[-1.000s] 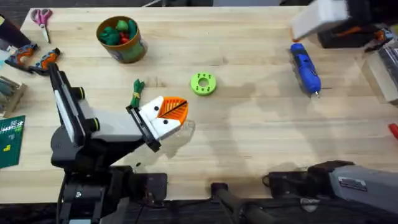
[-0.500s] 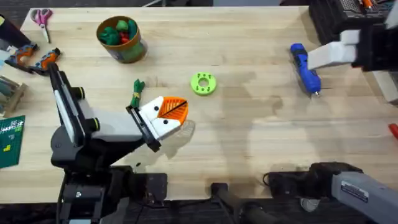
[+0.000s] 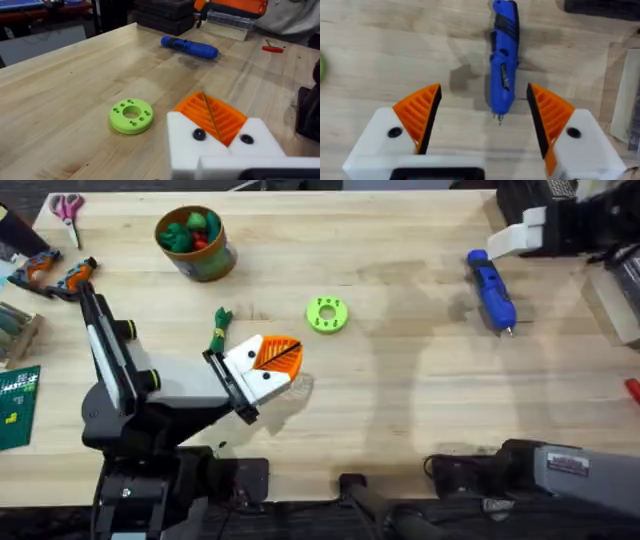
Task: Pick up the gripper from the table and insert it into the empty holder that is missing its gripper. Then pick up a screw, insert it into the mounting hole, and use the screwdriver to tighten it. Finally, clean up the table by picking up the vegetable and placing it into the bucket.
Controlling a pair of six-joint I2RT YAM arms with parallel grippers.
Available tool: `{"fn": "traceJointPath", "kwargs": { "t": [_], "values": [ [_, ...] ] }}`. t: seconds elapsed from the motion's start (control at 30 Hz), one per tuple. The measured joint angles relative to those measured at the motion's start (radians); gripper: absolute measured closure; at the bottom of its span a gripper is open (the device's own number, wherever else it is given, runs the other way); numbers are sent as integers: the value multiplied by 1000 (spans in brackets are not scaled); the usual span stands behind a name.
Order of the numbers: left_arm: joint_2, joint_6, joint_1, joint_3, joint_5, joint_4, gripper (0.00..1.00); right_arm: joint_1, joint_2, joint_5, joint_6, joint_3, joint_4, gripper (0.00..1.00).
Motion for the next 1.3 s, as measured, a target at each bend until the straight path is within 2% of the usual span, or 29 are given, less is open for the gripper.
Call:
{"fn": "traceJointPath", "kwargs": {
  "t": [0.2, 0.33, 0.57, 0.7, 1.3],
  "values": [
    [0, 0, 0, 0, 0, 0, 987, -50, 164, -11, -52, 0, 110, 8],
    [0, 0, 0, 0, 0, 0, 987, -70, 268, -31, -70, 9, 117, 8],
    [0, 0, 0, 0, 0, 0, 987, -76, 473, -34, -94, 154, 99, 9],
    [0, 0, 0, 0, 0, 0, 987, -76, 507, -34, -108, 193, 100, 9],
    [0, 0, 0, 0, -4, 0, 987, -76, 617, -28, -137, 197, 106, 9]
  ]
}}
